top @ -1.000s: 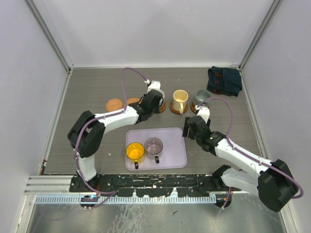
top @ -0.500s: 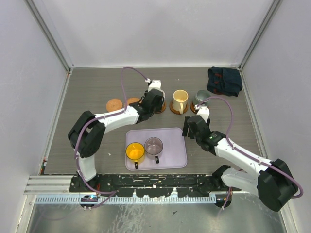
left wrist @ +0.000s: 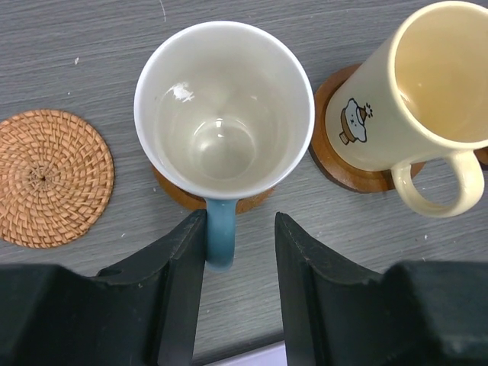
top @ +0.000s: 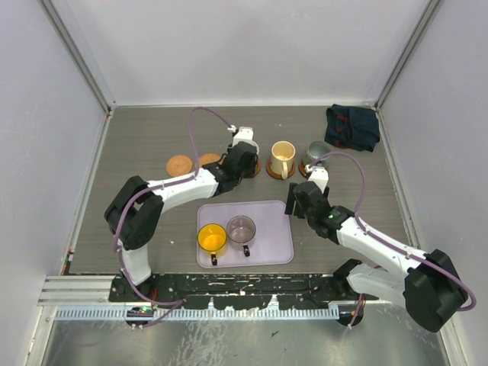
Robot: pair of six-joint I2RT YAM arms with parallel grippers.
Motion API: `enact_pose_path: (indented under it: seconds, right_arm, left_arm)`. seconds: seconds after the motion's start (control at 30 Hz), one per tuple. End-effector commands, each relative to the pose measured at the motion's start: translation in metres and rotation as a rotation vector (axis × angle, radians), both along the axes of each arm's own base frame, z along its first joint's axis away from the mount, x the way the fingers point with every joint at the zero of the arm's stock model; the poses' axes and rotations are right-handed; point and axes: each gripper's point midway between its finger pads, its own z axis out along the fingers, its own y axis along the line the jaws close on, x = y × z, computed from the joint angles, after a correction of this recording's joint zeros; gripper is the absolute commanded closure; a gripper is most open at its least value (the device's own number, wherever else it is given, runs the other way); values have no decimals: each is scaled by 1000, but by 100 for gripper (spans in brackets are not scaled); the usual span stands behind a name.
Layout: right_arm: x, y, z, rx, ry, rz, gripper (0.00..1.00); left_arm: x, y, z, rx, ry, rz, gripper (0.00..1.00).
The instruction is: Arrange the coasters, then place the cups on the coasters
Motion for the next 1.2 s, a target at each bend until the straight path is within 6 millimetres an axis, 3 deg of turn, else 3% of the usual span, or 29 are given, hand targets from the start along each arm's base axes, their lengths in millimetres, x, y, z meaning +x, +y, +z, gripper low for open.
enact_pose_path:
  seconds: [0.0, 1.17]
  right_arm:
    - [10, 10, 23, 63, -67, -10, 25]
    - [6, 16, 28, 67, -75, -10, 25]
  left_arm:
    - [1, -7, 37, -90, -75, 9, 58]
    - [-12, -15, 38, -106, -71, -33, 56]
